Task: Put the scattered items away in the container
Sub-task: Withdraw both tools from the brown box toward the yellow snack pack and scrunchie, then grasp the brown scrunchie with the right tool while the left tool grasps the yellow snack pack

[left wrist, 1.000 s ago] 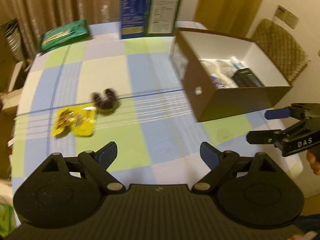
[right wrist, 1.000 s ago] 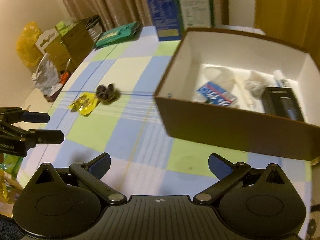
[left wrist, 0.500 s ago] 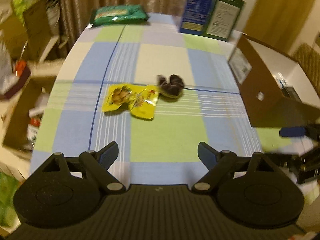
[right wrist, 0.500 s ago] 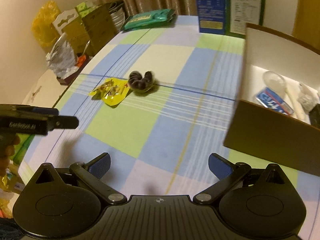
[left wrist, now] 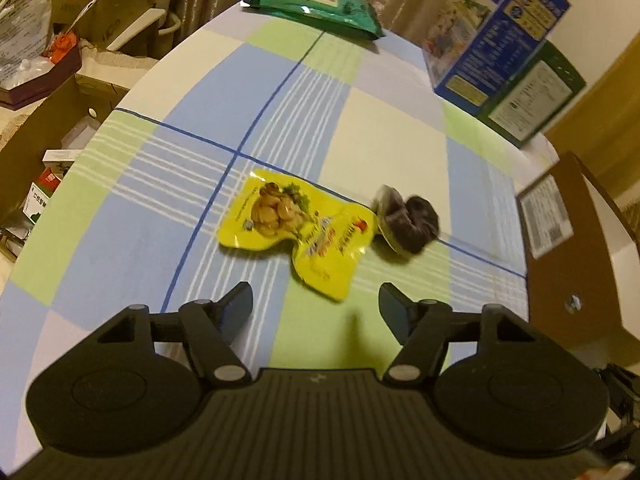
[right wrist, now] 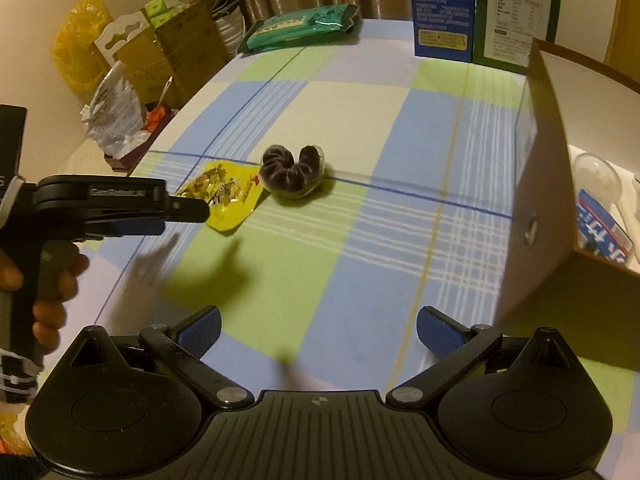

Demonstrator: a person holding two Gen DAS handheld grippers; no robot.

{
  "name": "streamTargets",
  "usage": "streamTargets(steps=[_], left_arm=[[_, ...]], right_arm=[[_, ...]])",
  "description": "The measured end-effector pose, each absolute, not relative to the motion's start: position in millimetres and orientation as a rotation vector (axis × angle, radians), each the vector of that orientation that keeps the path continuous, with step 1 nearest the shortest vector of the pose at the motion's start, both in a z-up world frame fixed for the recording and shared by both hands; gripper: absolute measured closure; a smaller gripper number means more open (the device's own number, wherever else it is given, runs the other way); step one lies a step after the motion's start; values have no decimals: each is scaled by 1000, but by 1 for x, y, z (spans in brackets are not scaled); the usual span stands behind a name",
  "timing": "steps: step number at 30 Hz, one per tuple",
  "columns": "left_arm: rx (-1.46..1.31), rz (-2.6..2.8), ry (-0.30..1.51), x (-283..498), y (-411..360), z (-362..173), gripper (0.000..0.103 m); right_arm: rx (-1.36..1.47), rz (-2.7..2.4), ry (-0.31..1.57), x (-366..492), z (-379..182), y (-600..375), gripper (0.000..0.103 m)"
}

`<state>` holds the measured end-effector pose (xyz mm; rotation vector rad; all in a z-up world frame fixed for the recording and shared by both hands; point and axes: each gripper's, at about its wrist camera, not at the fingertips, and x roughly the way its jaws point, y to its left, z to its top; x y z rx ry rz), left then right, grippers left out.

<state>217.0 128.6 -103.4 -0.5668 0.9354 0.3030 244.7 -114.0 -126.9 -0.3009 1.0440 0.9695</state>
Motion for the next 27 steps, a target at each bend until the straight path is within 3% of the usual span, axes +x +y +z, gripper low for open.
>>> streamTargets(steps=[14,22,27], left_arm=[[-626,375,910,258,154,-125,51],[-487,312,952,282,170,-126,75],[-370,225,976,294,166,-121,82]], right_arm=[[-335,965,981,269,-147,-58,3],[-332,966,937,284,-152,-36,4],[-338,995,900,283,-155,-22,8]])
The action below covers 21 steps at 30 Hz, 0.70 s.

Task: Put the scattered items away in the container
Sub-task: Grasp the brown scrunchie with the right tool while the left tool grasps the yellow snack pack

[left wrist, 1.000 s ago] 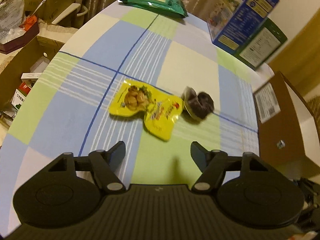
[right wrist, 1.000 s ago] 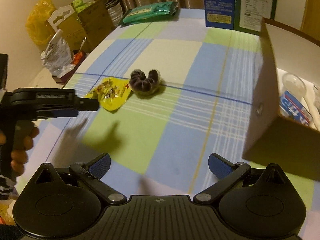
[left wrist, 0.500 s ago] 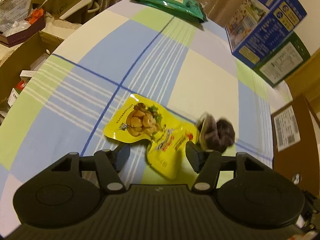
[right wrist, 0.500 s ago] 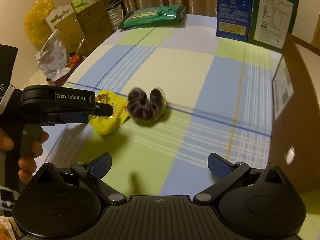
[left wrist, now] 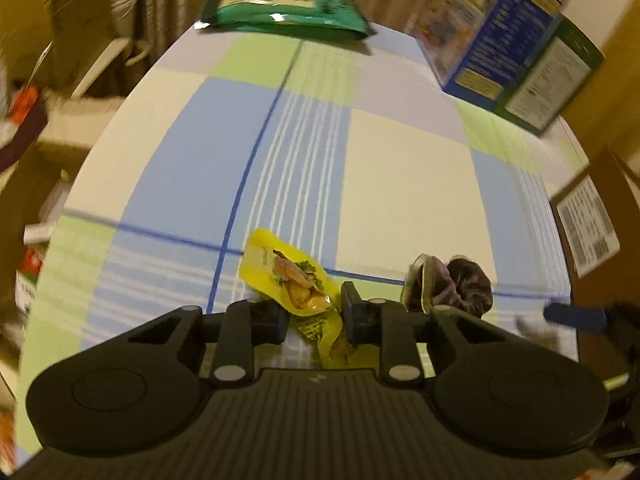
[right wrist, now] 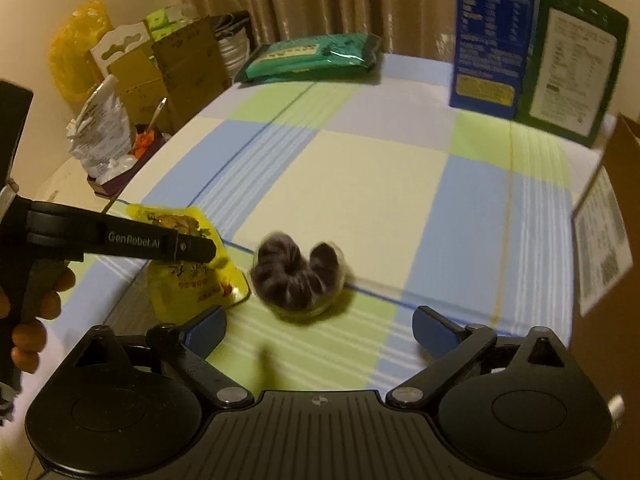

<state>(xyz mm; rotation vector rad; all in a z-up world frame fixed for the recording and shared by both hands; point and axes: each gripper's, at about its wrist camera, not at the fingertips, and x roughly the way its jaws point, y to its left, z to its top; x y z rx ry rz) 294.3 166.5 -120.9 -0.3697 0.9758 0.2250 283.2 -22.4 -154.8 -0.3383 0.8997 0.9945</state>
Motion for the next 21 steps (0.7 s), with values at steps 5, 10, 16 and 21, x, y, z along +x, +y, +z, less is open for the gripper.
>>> streamTargets(steps=[5,10,16,21], left_arm=[[-334,209,1001,294,173,-117,84],[-344,207,1011,282,185,-118,84],[-332,211,1025,275,194,-114,84],[-333,219,1026,275,194,-114,84]], right_arm=[[-374,1021,869,281,-161,-5,18],[-392,1026,865,284,-171,8,25],[-413,1026,879,290,-182,20,39],[-441,1030,872,290,-185,22,51]])
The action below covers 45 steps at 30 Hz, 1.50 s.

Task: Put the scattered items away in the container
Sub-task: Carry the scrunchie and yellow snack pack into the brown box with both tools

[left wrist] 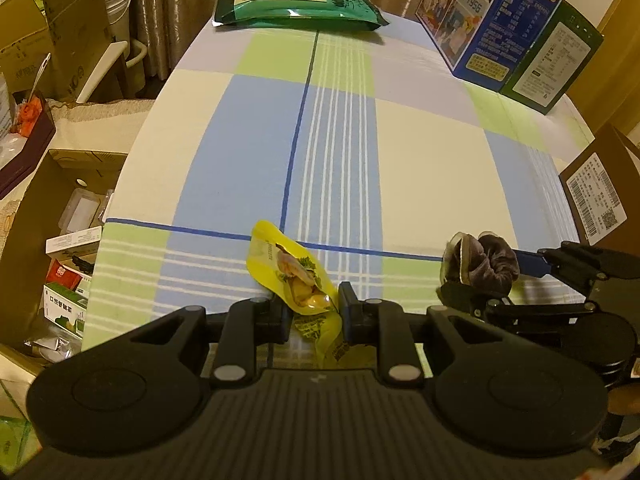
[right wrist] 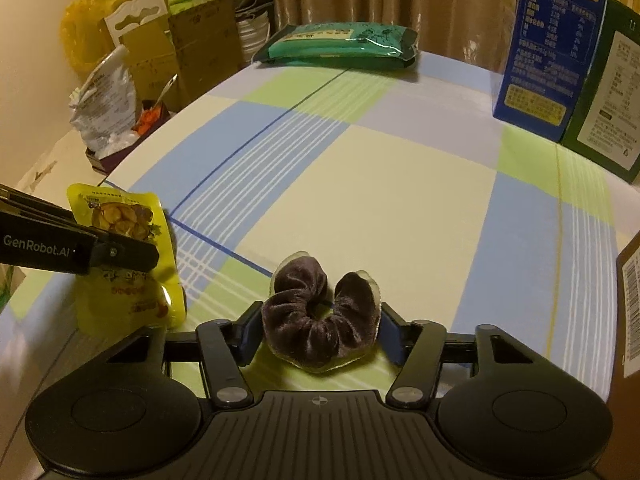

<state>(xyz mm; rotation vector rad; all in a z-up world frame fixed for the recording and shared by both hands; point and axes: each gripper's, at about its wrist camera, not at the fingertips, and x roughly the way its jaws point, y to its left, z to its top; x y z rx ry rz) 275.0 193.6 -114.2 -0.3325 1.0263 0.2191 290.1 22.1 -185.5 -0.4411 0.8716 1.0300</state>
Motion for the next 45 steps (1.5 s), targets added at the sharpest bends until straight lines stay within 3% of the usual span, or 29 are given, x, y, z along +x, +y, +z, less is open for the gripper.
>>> streamTargets(steps=[9,23,45], left_arm=[[-312,208,1036,277,185,-114,84],[-312,120,1036,261,149,-110,84],[-283,-184,1100,230,14,-111,84]], right_arm=[[-487,1045,881,287,-185,16,67],[-461,1028,964,271,-177,-50,67],[-327,784,1045,254,-156,-211,68]])
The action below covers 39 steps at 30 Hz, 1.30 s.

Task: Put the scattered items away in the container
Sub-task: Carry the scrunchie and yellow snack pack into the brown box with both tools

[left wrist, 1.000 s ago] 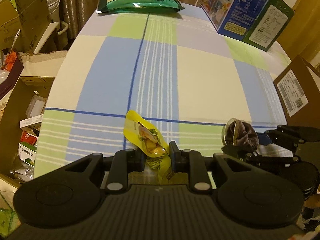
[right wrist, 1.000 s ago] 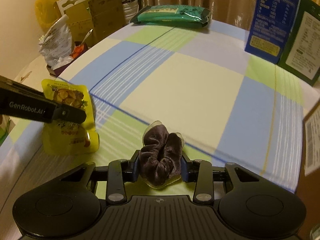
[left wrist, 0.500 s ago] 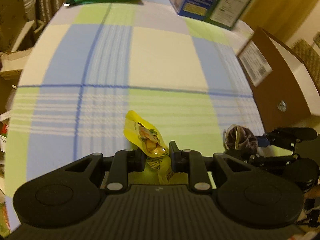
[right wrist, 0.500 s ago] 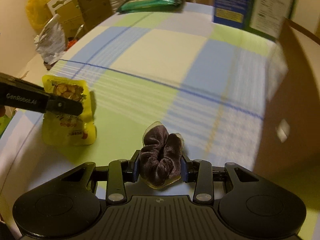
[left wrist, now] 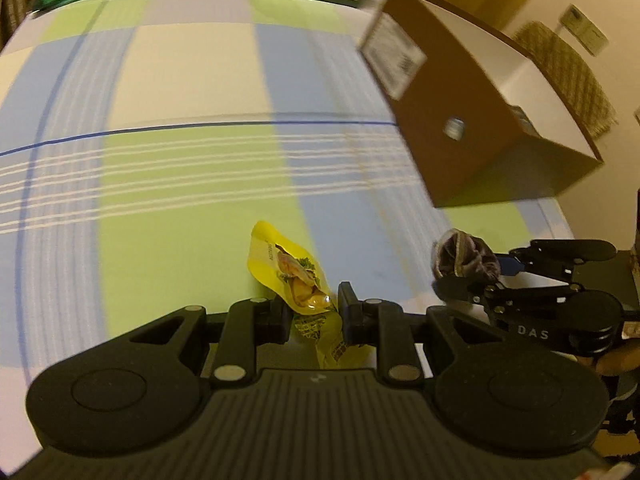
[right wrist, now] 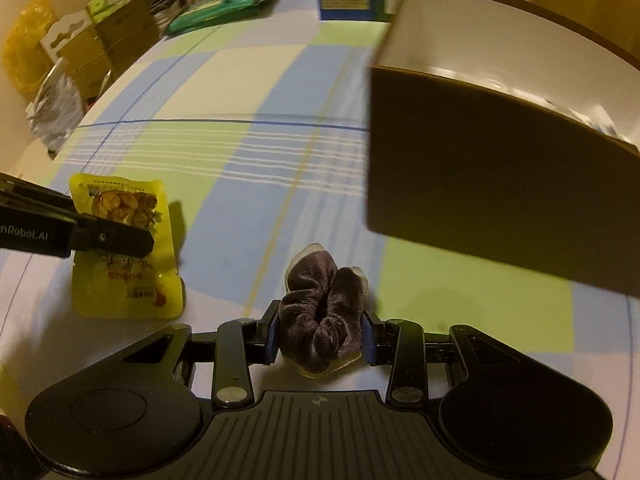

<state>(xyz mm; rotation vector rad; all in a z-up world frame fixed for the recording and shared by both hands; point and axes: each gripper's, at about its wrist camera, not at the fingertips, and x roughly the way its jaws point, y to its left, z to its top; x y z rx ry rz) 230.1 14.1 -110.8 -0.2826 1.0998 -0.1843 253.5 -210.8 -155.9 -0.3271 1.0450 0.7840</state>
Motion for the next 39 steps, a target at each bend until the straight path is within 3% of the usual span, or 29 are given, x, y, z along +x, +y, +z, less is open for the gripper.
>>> streamTargets(steps=[39], left_arm=[[-243,-335,922,242,-133,-29,84]], right_arm=[[-246,795,951,303,-75,-351,67]])
